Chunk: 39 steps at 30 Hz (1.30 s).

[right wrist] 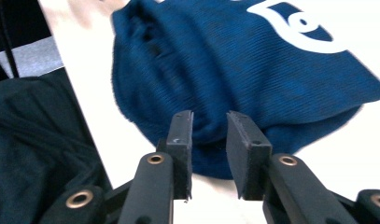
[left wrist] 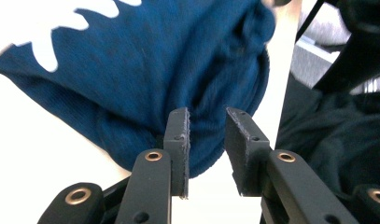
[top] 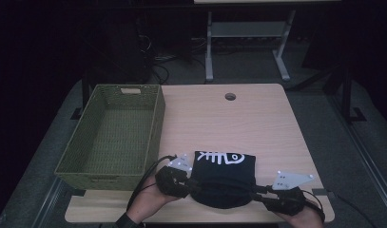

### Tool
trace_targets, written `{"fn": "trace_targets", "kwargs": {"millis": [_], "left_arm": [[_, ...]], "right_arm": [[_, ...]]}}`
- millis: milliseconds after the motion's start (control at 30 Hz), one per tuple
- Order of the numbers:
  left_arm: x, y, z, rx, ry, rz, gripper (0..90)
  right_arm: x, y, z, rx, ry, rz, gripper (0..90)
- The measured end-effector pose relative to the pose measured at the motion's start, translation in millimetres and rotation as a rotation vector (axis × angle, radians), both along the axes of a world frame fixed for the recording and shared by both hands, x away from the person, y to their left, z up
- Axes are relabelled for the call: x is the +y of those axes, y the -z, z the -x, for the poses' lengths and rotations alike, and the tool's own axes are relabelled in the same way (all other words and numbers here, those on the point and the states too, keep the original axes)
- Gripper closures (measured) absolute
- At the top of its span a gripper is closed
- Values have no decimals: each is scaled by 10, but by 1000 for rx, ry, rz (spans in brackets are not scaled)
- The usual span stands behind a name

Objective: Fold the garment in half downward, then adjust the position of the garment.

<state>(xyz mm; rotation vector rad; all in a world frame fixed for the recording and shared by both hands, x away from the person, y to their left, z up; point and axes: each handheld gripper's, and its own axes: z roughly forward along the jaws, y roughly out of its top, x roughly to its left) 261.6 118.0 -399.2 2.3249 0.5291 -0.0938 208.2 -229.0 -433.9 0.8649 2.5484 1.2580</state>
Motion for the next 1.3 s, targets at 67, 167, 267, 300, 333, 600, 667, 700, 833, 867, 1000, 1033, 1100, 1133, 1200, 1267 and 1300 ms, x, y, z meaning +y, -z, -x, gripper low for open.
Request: {"fn": "trace_targets", "kwargs": {"millis": [67, 167, 267, 300, 333, 600, 667, 700, 833, 867, 1000, 1033, 1100, 1133, 1200, 1267, 1300], "left_arm": [[24, -73, -14, -16, -6, 17, 705], [15, -140, -81, -36, -34, 15, 768], [-39, -159, -209, -40, -61, 26, 851], [-69, -156, -261, -42, -72, 25, 872], [-100, -151, -314, -49, -83, 18, 890], [-344, -52, -723, -69, -138, -26, 898], [-421, 27, -797, -61, -142, -44, 898], [-455, 70, -820, -55, -155, -40, 897], [-536, 196, -899, -36, -152, -64, 898], [-554, 221, -908, -32, -152, -69, 898], [-643, 336, -934, -18, -145, -95, 899], [-662, 362, -948, -26, -121, -126, 899], [-716, 421, -958, -28, -108, -145, 900], [-736, 435, -969, -31, -99, -154, 900], [-778, 442, -983, -40, -92, -156, 900], [-818, 440, -1004, -47, -86, -158, 900], [-833, 438, -1022, -46, -76, -160, 900]], "right_arm": [[-21, -28, -46, -6, 5, 0, 723], [-24, -64, -113, -11, 12, -13, 765], [10, -68, -206, -10, 0, -11, 831], [30, -65, -233, -3, 1, -9, 847], [47, -56, -265, -8, -4, -6, 873], [143, 23, -330, 2, -44, 14, 899], [171, 43, -294, 17, -59, 13, 898], [188, 59, -278, 11, -69, 22, 899], [252, 132, -232, 40, -90, 31, 899], [269, 155, -229, 44, -94, 38, 899], [335, 217, -204, 55, -113, 42, 899], [355, 230, -198, 55, -121, 46, 899], [409, 243, -181, 61, -130, 47, 899], [431, 245, -178, 56, -138, 48, 899], [472, 244, -172, 54, -153, 50, 899], [524, 235, -162, 47, -170, 56, 899], [549, 230, -157, 49, -177, 54, 899]]}}
